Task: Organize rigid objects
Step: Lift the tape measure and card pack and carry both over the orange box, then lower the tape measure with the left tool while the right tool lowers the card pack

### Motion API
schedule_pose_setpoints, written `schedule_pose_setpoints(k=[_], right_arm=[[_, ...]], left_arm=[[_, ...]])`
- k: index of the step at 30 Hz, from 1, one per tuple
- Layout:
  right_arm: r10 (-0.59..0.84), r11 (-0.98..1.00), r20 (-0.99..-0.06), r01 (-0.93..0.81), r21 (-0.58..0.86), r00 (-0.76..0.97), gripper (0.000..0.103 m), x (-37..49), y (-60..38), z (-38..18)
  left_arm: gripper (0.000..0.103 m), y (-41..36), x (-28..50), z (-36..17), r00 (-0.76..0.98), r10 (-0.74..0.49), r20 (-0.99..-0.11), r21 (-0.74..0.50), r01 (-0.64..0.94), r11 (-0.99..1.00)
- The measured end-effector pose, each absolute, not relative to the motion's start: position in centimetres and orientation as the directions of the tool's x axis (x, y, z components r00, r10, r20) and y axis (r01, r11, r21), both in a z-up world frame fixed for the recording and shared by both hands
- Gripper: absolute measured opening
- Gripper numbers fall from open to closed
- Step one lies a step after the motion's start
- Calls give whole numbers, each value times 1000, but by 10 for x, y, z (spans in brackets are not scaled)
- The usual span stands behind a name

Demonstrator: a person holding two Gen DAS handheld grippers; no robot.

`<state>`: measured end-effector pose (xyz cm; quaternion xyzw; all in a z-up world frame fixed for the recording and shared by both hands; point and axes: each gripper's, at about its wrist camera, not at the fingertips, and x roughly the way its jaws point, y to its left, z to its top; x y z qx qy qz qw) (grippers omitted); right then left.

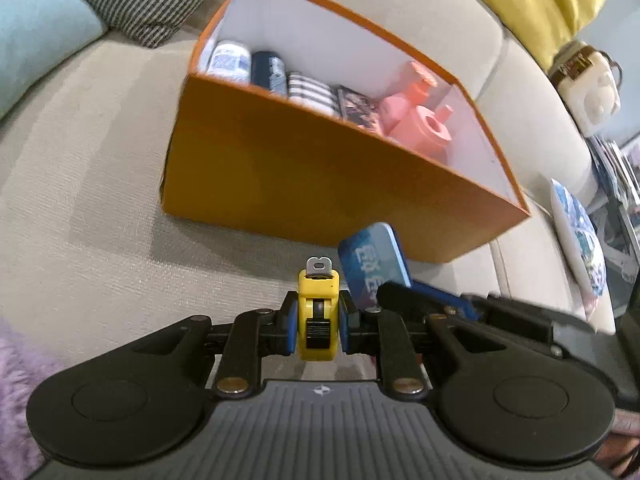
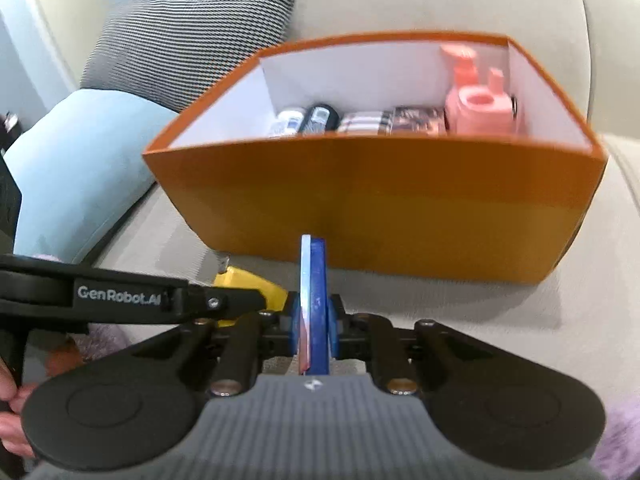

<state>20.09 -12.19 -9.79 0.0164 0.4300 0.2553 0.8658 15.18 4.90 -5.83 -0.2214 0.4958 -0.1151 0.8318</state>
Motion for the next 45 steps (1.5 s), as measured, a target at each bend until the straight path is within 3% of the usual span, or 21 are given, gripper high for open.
schedule_pose_setpoints(k=[12,20,30,45], right_arm=[[482,777,-689,-628,50,541,14,192,-133,-12],[494,673,-646,-726,-139,582,14,224,-119,39],[404,461,-804,-856,-233,437,14,305,-79,22],[250,100,-959,-989,-110,132,14,347,-37,-37]], left_arm=[[21,42,163,22,507,-450,-735,-464,106,879],[21,56,203,63,565,-383,-731,-388,119,914],[21,68,263,34,511,-347,-786,-346,102,933],[21,72,291,-8,450,-330,-830,-308,122,943]])
